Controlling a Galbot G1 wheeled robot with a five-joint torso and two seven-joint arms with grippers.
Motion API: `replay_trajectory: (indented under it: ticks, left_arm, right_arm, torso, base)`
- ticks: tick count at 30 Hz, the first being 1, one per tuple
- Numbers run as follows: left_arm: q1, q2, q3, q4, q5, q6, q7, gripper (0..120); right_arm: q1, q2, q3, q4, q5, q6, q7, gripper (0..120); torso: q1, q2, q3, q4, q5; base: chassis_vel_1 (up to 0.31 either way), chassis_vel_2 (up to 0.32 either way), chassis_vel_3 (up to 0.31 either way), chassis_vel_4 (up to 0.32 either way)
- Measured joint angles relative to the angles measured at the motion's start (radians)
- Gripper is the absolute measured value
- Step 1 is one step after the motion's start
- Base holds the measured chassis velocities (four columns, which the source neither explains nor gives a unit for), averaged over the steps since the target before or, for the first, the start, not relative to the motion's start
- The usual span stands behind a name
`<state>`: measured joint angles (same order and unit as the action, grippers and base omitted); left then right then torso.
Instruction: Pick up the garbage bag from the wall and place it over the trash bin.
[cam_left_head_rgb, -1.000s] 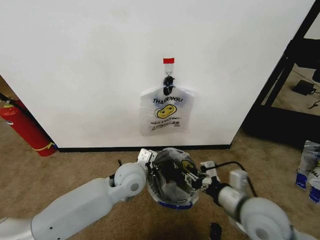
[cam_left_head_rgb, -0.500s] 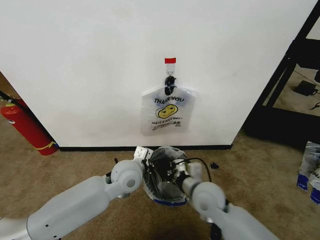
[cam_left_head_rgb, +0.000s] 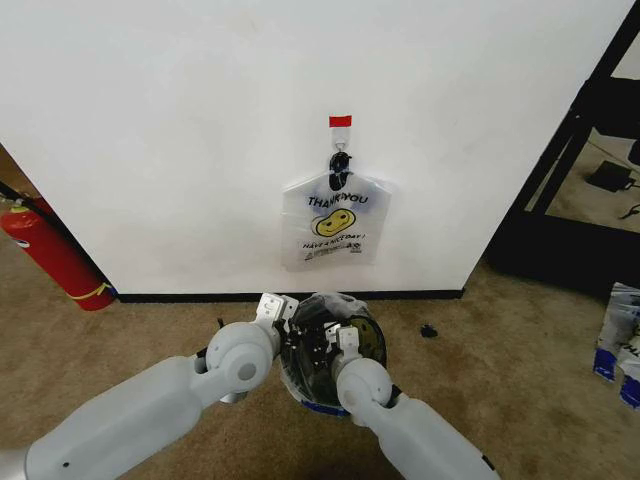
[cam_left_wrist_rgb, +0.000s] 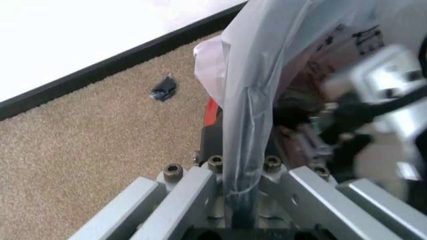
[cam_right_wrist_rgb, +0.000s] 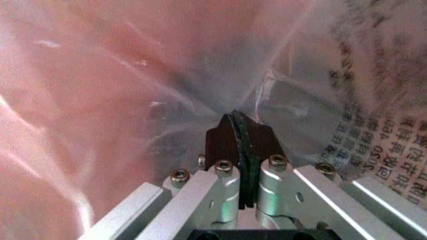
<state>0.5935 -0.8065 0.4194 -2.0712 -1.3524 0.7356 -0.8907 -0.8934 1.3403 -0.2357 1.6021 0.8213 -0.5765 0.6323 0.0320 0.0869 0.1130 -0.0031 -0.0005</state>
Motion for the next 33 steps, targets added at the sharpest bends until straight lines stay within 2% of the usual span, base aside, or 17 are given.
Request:
replay_trajectory:
  ticks: [9, 17, 33]
  left_arm:
    - [0.009, 0.01, -0.007, -0.05, -0.006, 0.0, -0.007, 0]
    - [0.021, 0.013, -0.014, -0.055, -0.007, 0.0, -0.008, 0]
    - [0.02, 0.018, -0.024, -0.05, -0.02, 0.0, -0.01, 0]
  right_arm:
    - [0.031, 0.059, -0.006, -0.043, -0.003, -0.017, 0.068, 0]
    - [0.013, 0.034, 0.001, -0.015, 0.025, -0.07, 0.142, 0]
    - [0.005, 0.02, 0.003, 0.003, 0.049, -0.107, 0.2, 0]
  torso:
    - [0.0, 0.0, 0.0, 0.0, 0.0004]
    - [0.0, 0.0, 0.0, -0.0001, 0.0004]
    - [0.0, 0.0, 0.0, 0.0, 0.0005]
  base:
    - [0.0, 0.0, 0.0, 0.0]
    - [0.0, 0.0, 0.0, 0.0]
    - [0.0, 0.0, 0.0, 0.0]
